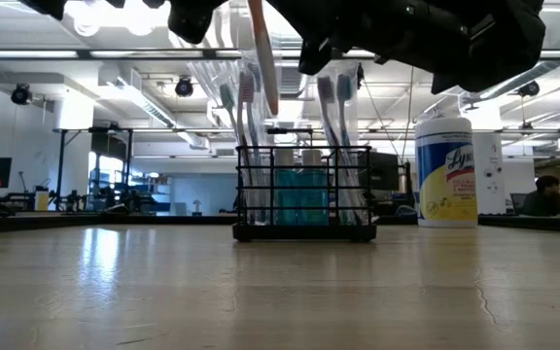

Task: Pick & Place toothbrushing station
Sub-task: Put the orange toothbrush into the black organizer, then put the blue toothbrush into the black organizer

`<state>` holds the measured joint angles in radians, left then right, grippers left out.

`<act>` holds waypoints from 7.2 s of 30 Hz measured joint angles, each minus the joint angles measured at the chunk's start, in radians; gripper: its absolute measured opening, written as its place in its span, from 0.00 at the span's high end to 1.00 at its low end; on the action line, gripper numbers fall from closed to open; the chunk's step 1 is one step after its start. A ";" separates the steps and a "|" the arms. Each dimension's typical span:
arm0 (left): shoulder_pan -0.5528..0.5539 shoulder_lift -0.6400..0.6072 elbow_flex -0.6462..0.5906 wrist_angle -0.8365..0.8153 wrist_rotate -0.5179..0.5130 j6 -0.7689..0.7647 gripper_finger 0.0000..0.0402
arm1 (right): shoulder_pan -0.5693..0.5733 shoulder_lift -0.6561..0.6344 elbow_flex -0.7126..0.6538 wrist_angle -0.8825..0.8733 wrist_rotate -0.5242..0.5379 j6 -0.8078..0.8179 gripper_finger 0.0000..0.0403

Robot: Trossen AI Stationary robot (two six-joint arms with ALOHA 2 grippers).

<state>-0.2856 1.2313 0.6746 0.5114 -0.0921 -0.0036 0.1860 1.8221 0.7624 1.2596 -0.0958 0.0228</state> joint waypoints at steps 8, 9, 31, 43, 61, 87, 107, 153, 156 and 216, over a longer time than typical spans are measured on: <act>-0.006 0.045 0.003 0.059 0.000 0.000 0.46 | 0.007 0.000 -0.001 0.001 0.071 -0.031 0.96; -0.005 0.049 0.002 0.073 0.000 0.000 0.46 | 0.007 0.000 -0.001 0.001 0.071 -0.031 0.96; -0.005 0.051 0.000 0.107 -0.013 0.006 0.83 | 0.015 -0.001 -0.002 0.022 0.073 -0.056 0.96; -0.008 0.038 -0.001 0.100 0.000 0.059 0.98 | 0.017 -0.002 -0.002 0.028 0.068 -0.046 0.95; -0.135 -0.069 -0.061 -0.057 -0.166 0.163 0.98 | 0.046 -0.082 -0.023 -0.042 0.074 -0.030 0.66; 0.092 -0.029 -0.129 0.126 -0.181 0.290 0.98 | 0.163 -0.317 -0.155 -0.388 0.351 -0.203 0.98; 0.117 0.004 -0.258 0.376 -0.169 0.179 0.98 | 0.154 -0.317 -0.153 -0.374 0.351 -0.197 0.98; 0.155 0.202 -0.237 0.328 -0.112 0.122 0.53 | 0.153 -0.316 -0.157 -0.372 0.351 -0.180 0.98; 0.153 0.153 -0.237 0.326 -0.110 0.111 0.42 | 0.153 -0.316 -0.157 -0.365 0.351 -0.180 0.98; 0.152 -1.184 -0.531 -0.598 -0.054 -0.054 0.97 | 0.277 0.305 0.949 -1.609 0.510 0.719 0.98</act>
<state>-0.1335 0.0471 0.1440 -0.0864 -0.1459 -0.0579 0.4631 2.1269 1.7110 -0.3490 0.4141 0.7423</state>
